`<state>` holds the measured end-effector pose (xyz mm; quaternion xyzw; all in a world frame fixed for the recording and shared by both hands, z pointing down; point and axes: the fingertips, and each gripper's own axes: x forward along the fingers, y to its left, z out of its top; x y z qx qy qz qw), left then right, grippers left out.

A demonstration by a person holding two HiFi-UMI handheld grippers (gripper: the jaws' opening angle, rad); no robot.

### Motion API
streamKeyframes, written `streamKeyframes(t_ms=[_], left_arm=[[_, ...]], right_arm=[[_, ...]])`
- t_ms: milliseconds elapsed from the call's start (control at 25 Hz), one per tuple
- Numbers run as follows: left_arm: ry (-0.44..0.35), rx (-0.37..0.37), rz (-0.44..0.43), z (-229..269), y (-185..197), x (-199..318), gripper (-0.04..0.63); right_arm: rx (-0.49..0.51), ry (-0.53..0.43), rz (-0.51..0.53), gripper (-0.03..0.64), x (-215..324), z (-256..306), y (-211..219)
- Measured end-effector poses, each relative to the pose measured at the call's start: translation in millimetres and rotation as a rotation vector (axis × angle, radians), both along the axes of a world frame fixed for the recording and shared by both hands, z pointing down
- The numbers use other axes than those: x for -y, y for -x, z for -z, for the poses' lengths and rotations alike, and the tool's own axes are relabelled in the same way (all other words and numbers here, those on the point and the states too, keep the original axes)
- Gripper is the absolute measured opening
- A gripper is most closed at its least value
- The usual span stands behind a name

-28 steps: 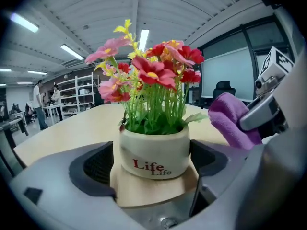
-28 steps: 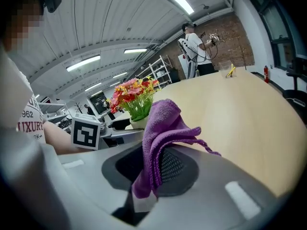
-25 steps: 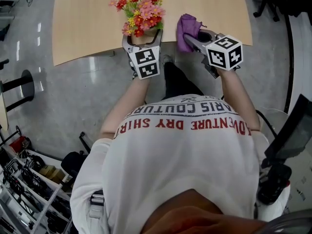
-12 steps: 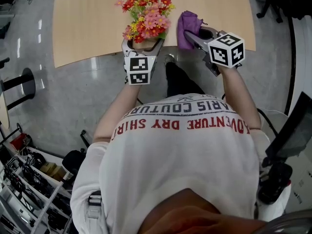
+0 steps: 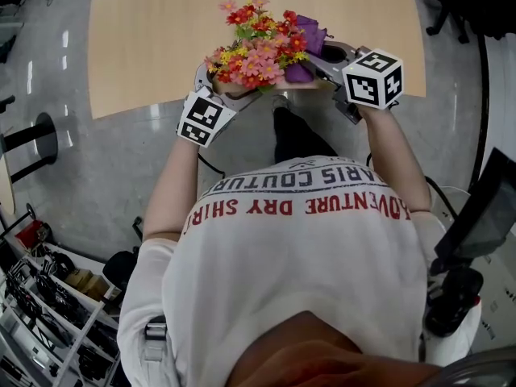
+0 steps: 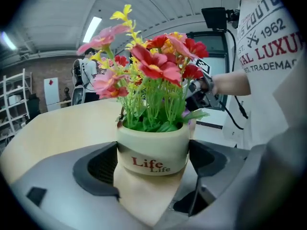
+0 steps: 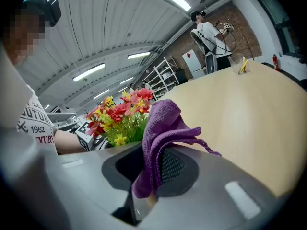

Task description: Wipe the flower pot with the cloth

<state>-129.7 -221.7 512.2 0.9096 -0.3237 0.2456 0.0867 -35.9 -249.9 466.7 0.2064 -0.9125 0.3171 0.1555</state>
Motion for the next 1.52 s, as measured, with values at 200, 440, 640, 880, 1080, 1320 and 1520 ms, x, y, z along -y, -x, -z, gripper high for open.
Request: streamKeyframes(t_ms=[200, 440, 640, 880, 1080, 1320, 1520], left_arm=[[0.02, 0.024, -0.09, -16, -15, 14, 0.476], [0.037, 0.029, -0.121, -14, -10, 9, 0.474], [0.035, 0.031, -0.135, -8, -10, 9, 0.474], [0.031, 0.038, -0.14, -4, -11, 5, 0.474], [0.016, 0.036, -0.055, -3, -5, 7, 0.476], [-0.007, -0.066, 0.158, 2, -4, 1, 0.477], [0.008, -0.176, 0.43, 4, -8, -3, 0.477]], right_arm=[[-0.001, -0.013, 0.078, 0.044, 6, -19, 2], [-0.028, 0.04, 0.07, 0.044, 4, -36, 11], [-0.162, 0.05, 0.027, 0.044, 7, -59, 10], [-0.179, 0.061, -0.004, 0.044, 5, -57, 9], [-0.079, 0.027, -0.098, 0.044, 8, -43, -7], [-0.062, -0.001, -0.145, 0.044, -1, -39, -36], [-0.045, -0.016, -0.156, 0.044, -22, -31, -52]])
